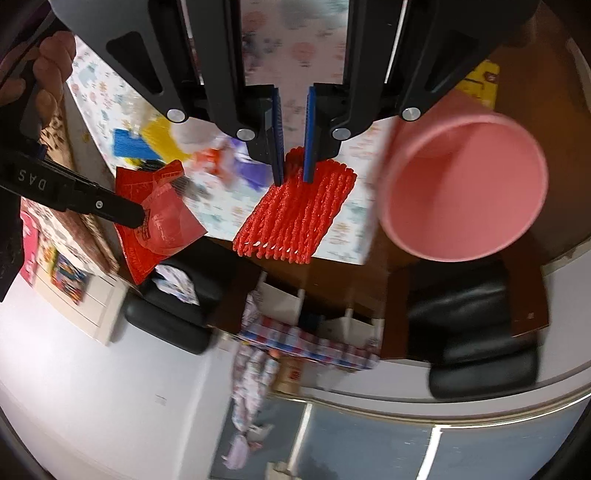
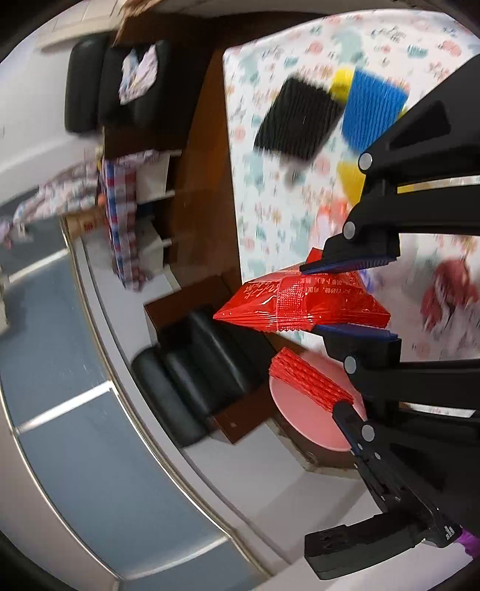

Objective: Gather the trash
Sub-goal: 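Carry the red net and red bag to the pink bucket and release both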

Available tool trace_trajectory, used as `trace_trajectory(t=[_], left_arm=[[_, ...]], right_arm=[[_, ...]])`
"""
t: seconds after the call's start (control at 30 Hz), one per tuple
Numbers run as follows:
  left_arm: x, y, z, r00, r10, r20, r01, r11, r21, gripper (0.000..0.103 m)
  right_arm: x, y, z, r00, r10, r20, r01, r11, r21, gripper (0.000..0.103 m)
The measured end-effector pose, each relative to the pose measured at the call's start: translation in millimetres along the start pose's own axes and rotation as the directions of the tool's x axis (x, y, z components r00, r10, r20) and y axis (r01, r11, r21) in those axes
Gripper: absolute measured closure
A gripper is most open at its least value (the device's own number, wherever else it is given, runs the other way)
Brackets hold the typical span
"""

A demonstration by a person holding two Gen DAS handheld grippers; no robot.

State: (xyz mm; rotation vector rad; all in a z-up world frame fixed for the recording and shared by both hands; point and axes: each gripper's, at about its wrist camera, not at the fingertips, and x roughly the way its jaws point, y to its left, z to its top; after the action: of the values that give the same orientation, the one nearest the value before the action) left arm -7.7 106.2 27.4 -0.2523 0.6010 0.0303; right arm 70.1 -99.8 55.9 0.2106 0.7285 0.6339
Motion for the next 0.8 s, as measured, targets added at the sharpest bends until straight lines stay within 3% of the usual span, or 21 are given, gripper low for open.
trace_trajectory(t=[0.33,0.5,0.8], left_arm=[[-19,87,-1,0.985,0.174,-0.006,-0.173,0.976,-0.133,0.094],[-18,112,-5,0.977,0.211,-0.034,-0.214,0.963,-0.164,0.094],[-9,134,-12,0.972,0.223,-0.069,-0.233,0.953,-0.195,0.093]], right_arm=[[67,89,8,0.987,0.132,-0.096,-0.142,0.985,-0.103,0.079],[102,121,3,0.976,0.163,-0.141,-0.181,0.976,-0.123,0.078],[158,134,-6,0.969,0.15,-0.198,-0.17,0.981,-0.091,0.077]])
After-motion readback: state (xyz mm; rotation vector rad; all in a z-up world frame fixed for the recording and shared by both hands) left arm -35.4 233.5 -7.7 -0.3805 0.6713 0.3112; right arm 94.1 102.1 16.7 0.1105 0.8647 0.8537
